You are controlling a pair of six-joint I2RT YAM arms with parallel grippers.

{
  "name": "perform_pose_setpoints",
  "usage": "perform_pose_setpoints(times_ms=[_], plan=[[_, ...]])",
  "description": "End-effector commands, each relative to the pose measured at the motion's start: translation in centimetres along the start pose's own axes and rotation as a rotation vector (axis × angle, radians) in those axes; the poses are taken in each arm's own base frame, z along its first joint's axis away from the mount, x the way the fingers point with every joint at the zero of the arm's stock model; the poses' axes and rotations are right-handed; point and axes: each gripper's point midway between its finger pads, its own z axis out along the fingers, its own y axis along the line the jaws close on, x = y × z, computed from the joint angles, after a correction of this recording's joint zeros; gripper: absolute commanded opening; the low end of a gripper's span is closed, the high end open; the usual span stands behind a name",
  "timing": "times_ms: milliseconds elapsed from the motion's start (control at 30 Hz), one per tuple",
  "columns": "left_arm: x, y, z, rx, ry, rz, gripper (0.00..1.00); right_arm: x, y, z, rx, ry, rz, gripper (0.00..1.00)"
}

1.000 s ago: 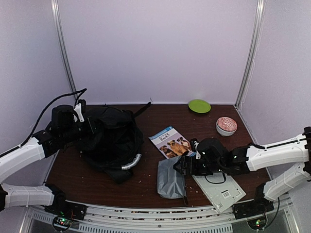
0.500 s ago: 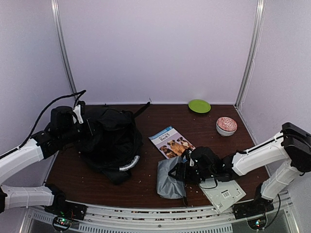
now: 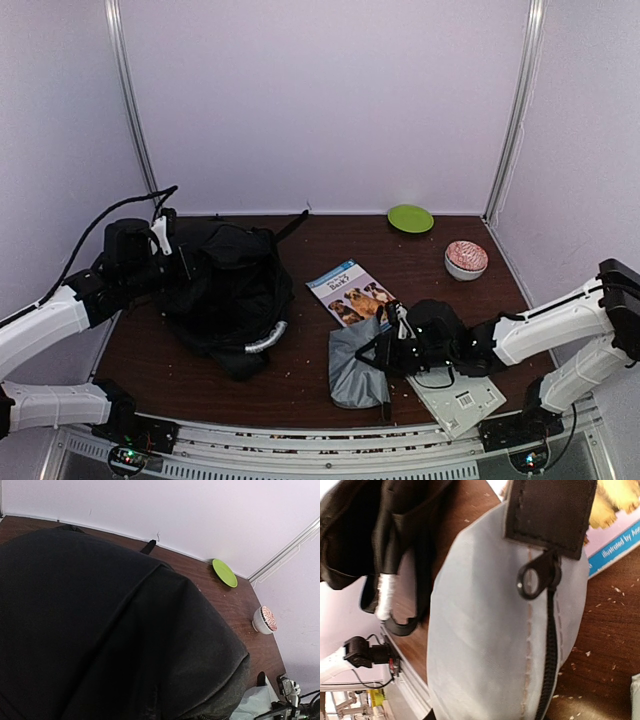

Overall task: Pack the student bag
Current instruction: Pick up the stationery from the center of the board.

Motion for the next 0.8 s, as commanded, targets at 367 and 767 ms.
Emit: perform_pose_setpoints(times_ms=[367,767], plan=[[-3.7,-6.8,-3.4,0.269,-0.117,-0.089,0.0,-4.0,20.1,-3.4,-0.508,-0.076,-0.108,0.31],[-5.2,-11.6,-5.3,0.376,-0.166,-0.166,0.0,-6.0,23.7,4.4,-0.542,-0.019,0.117,0.3]])
